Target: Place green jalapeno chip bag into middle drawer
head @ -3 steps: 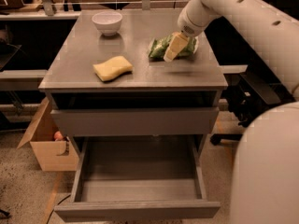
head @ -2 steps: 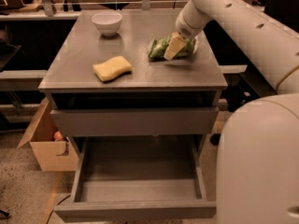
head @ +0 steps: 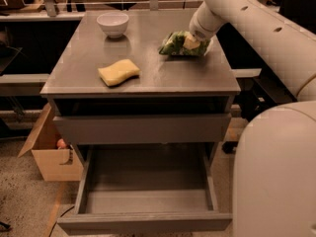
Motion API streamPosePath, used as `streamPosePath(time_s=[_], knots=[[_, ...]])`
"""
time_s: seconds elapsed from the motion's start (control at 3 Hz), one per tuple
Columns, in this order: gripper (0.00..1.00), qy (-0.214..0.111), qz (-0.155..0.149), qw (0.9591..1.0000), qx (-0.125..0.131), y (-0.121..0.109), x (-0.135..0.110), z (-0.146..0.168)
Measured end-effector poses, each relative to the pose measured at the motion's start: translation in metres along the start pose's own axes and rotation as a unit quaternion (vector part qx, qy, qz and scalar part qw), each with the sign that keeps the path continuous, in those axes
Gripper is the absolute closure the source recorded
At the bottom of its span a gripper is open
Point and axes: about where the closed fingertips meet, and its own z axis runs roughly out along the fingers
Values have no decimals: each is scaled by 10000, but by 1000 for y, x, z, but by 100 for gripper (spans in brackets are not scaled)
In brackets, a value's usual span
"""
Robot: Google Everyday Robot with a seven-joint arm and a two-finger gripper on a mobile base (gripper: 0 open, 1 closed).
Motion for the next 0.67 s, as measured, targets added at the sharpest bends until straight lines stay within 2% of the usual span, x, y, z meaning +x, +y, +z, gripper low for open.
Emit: streamPosePath(time_s=[0.33, 0.67], knots=[[96, 25, -89, 9999, -101, 11, 0, -37], [100, 146, -121, 9985, -508, 39, 5, -84]])
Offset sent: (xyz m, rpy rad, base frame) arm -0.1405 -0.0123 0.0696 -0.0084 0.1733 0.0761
